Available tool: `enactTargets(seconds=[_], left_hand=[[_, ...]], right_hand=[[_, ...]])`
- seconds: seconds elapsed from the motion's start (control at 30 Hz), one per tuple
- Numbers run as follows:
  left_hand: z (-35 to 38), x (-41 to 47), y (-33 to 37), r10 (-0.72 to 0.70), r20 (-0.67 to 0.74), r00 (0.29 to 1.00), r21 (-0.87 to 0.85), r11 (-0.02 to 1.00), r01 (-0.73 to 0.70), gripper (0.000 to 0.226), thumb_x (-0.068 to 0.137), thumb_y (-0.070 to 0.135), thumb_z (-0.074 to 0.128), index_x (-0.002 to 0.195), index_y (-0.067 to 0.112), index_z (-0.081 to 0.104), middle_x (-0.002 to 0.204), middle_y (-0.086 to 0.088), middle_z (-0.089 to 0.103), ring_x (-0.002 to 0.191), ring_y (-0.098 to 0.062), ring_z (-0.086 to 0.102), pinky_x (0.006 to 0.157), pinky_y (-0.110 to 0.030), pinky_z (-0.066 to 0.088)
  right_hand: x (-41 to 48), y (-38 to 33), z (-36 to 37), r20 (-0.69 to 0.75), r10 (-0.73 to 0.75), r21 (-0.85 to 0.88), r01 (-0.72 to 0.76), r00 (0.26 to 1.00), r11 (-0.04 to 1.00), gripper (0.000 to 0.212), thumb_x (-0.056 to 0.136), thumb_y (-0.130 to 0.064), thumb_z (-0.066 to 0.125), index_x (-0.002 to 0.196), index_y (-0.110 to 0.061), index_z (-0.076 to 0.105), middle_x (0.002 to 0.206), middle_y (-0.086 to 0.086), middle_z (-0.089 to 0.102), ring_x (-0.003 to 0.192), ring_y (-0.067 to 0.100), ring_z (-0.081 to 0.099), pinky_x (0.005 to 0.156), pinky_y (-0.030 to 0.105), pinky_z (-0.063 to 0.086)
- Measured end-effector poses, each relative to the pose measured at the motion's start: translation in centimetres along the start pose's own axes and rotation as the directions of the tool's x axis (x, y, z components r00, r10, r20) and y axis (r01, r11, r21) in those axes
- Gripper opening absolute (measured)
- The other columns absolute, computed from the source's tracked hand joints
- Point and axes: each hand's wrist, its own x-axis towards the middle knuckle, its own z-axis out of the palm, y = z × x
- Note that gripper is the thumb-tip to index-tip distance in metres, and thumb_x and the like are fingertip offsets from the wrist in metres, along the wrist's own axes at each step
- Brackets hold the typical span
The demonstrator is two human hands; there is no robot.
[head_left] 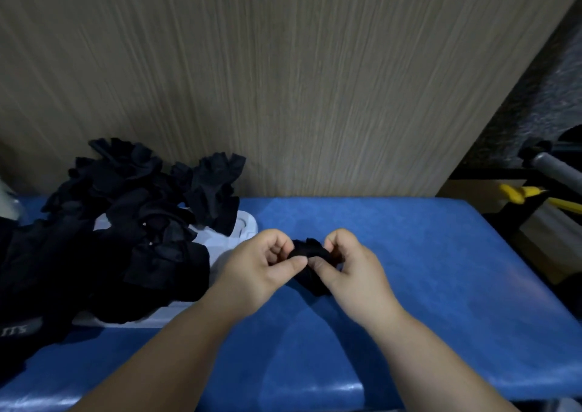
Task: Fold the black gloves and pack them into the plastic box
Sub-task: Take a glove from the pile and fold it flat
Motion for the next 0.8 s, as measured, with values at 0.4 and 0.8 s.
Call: enactTargets(seconds=[0.4, 0.8], left_hand=[[1.2, 1.1, -0.9, 0.048, -0.236, 0.971, -0.05, 0.997, -0.061, 0.039, 0.08, -0.001, 0.07, 0.062, 0.015, 0.04, 0.051, 0.008, 0.037, 0.051, -0.004, 0.033, 0.047, -0.016, 0.03], [0.7, 0.4, -0.3, -0.102, -0.175, 0.979, -0.149, 0.986, 0.076, 0.033, 0.072, 0.032, 0.066, 0.061, 0.014, 0.04, 0.056, -0.001, 0.044, 0.061, -0.021, 0.045, 0.067, -0.054, 0.051]], right_hand=[[-0.5, -0.1, -1.4, 0.258, -0.015, 0.4, -0.093, 0.966, 0.912, 0.035, 0.068, -0.002, 0.06, 0.094, -0.026, 0.058, 0.087, -0.009, 0.057, 0.077, 0.005, 0.054, 0.071, 0.025, 0.046], [-0.7, -0.6, -1.3, 0.27, -0.043, 0.271, -0.033, 0.962, 0.962, 0.048, 0.069, 0.006, 0.075, 0.094, -0.032, 0.058, 0.098, -0.003, 0.058, 0.077, 0.003, 0.055, 0.075, 0.017, 0.049]])
